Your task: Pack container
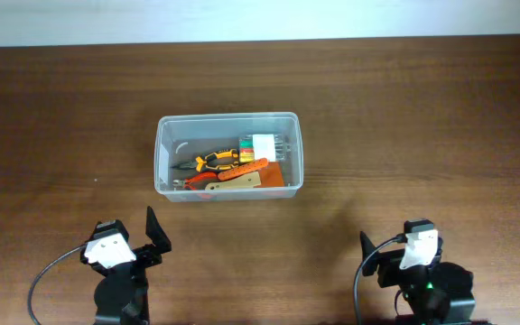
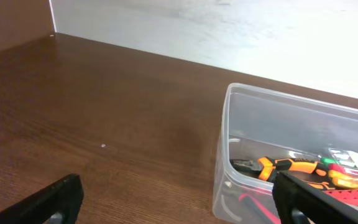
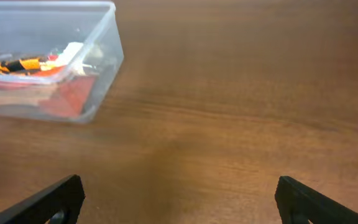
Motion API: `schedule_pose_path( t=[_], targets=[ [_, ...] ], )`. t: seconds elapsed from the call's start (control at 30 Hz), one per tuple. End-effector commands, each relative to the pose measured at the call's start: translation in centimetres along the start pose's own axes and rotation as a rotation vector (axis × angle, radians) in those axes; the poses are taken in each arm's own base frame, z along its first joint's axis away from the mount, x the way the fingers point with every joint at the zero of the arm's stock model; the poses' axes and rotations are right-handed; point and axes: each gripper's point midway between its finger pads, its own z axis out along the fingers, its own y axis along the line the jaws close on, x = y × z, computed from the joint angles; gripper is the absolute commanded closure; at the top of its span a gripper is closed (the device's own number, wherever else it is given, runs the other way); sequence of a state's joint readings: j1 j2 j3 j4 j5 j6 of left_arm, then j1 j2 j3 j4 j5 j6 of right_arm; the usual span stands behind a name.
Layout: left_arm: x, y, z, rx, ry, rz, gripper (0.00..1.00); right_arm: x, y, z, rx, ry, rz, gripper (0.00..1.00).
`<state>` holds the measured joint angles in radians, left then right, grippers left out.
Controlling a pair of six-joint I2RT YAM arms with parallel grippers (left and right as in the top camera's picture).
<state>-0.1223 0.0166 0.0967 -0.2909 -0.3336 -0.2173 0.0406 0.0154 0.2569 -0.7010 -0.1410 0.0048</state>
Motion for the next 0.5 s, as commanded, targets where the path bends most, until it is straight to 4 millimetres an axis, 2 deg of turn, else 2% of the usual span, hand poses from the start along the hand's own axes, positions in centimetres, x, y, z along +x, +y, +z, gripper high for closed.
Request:
schedule_pose_path(
  t=[0.0, 0.17, 0.47],
  targets=[
    [0.1, 0.0, 0.0, 0.001, 0.0, 0.01, 0.01, 1.7, -0.1, 0.9, -0.002, 0.033, 0.029, 0.02],
    [0.1, 0.0, 0.0, 0.001, 0.0, 0.01, 0.01, 3.5, -0.3, 1.6, 0.001, 0.078, 0.035, 0.02],
    [0.1, 0.0, 0.0, 0.001, 0.0, 0.01, 0.01, 3.5, -0.3, 1.6, 0.003, 0.081, 0.035, 0.02]
  ],
)
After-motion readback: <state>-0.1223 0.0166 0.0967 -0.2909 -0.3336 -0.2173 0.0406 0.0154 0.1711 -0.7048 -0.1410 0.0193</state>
